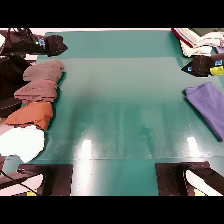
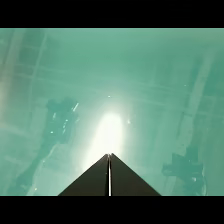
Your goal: Fold the shirts.
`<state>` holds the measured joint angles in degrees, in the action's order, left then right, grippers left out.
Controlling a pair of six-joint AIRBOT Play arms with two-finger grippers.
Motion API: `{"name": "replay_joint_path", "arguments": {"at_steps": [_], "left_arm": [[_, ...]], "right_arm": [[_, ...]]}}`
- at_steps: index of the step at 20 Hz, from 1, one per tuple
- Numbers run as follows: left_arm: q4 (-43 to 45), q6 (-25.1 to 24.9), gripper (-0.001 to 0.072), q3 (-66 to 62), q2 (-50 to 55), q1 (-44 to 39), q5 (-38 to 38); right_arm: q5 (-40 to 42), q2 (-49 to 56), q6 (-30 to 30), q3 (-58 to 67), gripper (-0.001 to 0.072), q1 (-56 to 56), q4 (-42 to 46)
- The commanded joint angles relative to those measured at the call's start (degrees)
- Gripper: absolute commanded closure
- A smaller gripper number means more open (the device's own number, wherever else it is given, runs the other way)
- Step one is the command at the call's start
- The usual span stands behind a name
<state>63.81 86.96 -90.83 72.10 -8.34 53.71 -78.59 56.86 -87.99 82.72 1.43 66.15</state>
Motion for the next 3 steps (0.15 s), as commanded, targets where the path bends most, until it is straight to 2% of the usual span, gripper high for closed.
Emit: {"name": "replay_joint_path", "arguments": {"at_steps": [1,3], "left_arm": [[0.0,0.0,0.0684,0.0,0.0,0.0,-3.0],[0.0,0.0,0.0684,0.0,0.0,0.0,-3.9]], "right_arm": [[0.0,0.0,0.0,0.0,0.0695,-1.0,-0.1],[0.0,0.0,0.0,0.0,0.0694,-1.0,-0.1]]}}
